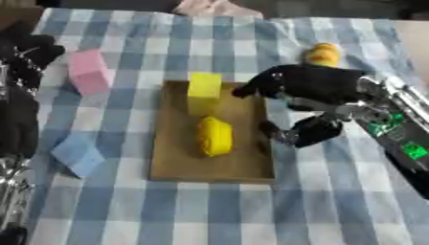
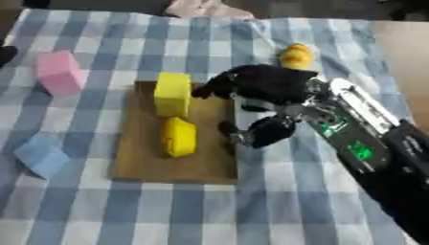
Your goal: Pick up objects on the table and place them in the box.
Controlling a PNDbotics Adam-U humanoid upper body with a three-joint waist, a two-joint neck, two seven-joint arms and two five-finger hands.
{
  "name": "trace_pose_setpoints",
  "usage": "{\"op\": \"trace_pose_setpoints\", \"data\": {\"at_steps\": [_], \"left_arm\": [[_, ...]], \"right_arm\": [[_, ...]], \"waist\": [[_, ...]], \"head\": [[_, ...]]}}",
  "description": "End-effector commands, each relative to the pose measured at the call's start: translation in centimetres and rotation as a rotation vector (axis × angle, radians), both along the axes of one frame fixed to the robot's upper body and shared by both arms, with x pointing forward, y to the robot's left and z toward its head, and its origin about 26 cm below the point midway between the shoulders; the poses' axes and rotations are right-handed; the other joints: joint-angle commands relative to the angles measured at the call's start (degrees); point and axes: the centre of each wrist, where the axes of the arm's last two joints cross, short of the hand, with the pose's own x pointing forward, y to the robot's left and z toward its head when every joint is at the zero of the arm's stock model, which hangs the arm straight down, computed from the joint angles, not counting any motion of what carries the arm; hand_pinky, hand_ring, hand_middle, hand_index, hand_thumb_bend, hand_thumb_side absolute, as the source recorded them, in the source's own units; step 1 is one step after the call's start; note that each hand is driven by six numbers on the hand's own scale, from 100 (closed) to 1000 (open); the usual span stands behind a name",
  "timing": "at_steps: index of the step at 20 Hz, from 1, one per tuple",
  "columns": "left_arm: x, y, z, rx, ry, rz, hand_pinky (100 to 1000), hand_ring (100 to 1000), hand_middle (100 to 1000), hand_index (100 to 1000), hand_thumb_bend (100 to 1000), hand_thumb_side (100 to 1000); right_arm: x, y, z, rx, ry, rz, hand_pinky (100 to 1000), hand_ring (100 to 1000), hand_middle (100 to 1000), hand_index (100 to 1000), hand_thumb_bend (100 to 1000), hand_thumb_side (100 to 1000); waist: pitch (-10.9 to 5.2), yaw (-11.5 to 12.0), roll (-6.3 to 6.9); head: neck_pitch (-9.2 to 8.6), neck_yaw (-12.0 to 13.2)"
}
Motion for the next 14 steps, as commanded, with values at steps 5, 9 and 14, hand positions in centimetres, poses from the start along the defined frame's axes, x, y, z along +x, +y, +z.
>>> {"op": "trace_pose_setpoints", "data": {"at_steps": [5,9,14], "left_arm": [[-0.2,0.2,0.9,0.019,-0.033,0.006,923,735,673,855,102,756],[-0.1,0.2,1.1,0.028,-0.043,0.002,923,735,673,855,100,757],[-0.1,0.1,1.4,0.038,-0.055,-0.001,924,735,674,855,100,761]], "right_arm": [[1.8,-7.8,4.4,0.066,-0.076,-0.244,889,894,842,979,100,217],[3.6,-11.1,4.9,0.067,-0.089,-0.351,889,896,837,983,100,220],[5.0,-13.0,5.0,0.103,-0.106,-0.439,889,885,818,978,100,217]], "waist": [[-0.23,-0.07,0.24],[0.75,0.58,0.28],[1.91,1.50,0.31]], "head": [[-1.29,-0.11],[-2.17,-1.51],[-3.38,-4.09]]}}
